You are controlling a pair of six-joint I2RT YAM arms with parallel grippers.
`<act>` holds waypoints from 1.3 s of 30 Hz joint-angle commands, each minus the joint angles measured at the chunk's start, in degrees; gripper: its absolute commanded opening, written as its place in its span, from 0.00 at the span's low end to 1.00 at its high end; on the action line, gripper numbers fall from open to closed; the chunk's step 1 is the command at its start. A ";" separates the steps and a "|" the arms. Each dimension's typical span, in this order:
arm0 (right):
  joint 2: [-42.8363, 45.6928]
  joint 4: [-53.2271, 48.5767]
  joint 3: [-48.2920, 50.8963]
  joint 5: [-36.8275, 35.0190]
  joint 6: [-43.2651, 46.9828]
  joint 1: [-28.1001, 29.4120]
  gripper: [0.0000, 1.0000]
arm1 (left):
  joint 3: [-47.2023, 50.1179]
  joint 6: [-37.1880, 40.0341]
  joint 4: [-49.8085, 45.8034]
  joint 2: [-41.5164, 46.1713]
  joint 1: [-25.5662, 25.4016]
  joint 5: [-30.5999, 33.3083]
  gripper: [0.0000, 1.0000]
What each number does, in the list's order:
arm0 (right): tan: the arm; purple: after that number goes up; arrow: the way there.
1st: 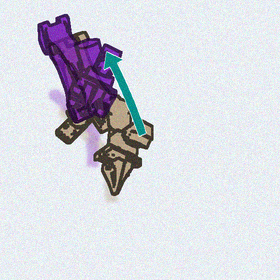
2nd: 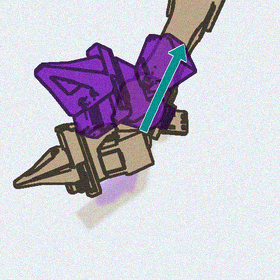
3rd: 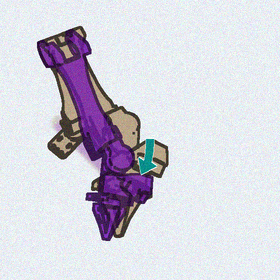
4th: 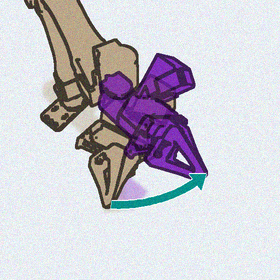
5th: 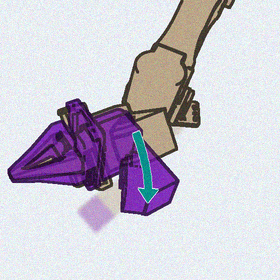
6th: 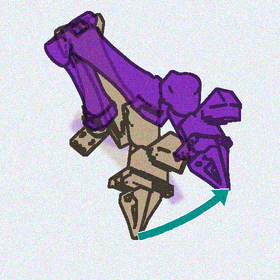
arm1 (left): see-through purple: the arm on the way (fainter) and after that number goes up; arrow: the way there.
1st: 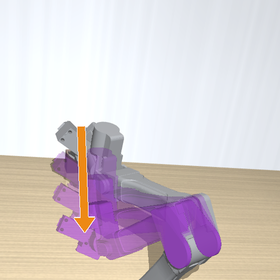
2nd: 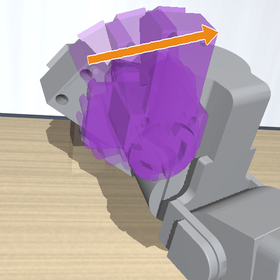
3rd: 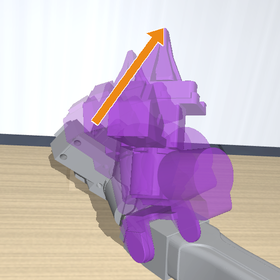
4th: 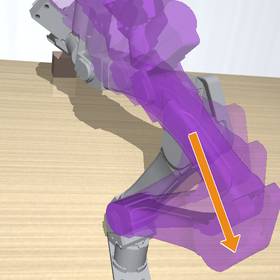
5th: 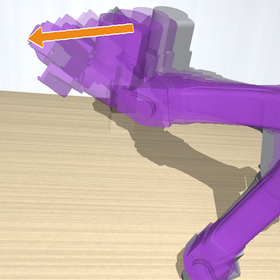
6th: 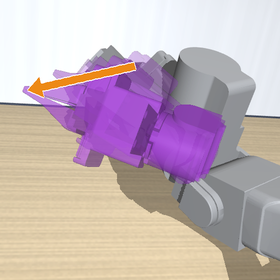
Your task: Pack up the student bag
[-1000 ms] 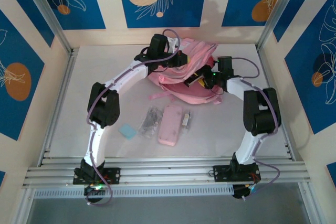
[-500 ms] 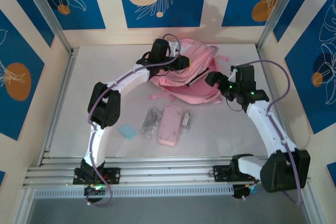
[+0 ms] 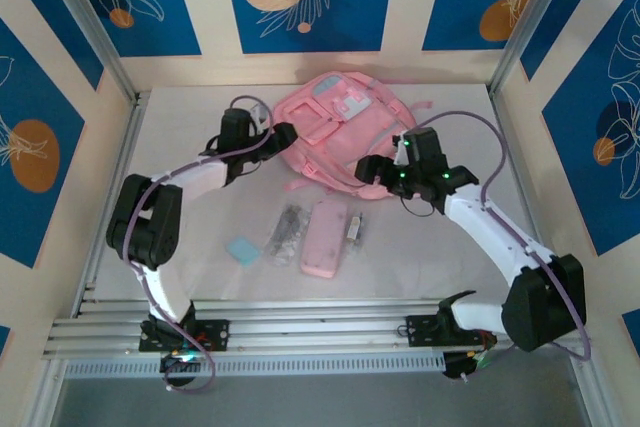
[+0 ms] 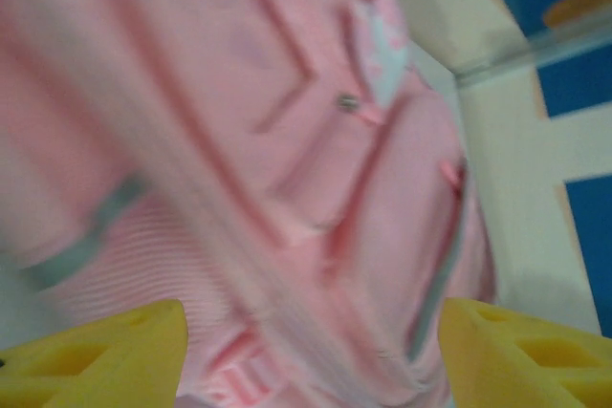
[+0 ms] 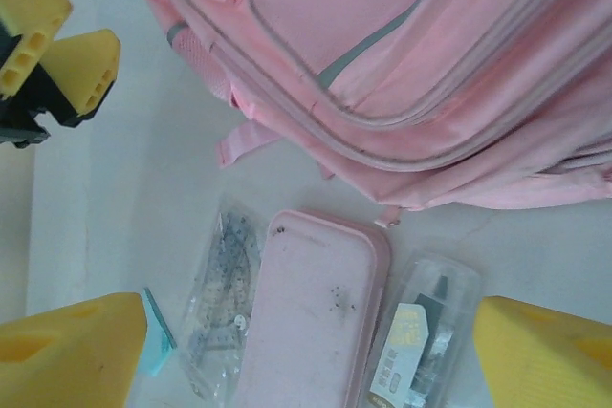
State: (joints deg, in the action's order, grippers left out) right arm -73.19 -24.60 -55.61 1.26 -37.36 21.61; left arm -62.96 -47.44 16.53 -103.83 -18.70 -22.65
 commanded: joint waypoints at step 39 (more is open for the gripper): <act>-24.61 29.19 -2.12 -19.13 11.55 20.83 0.56 | 1.75 -22.22 21.03 -1.39 -6.87 4.09 0.00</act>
State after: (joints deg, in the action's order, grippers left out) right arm -96.20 -1.58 -58.37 -9.58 -27.29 42.41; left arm -61.80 -67.35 31.33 -108.47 -24.56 -17.89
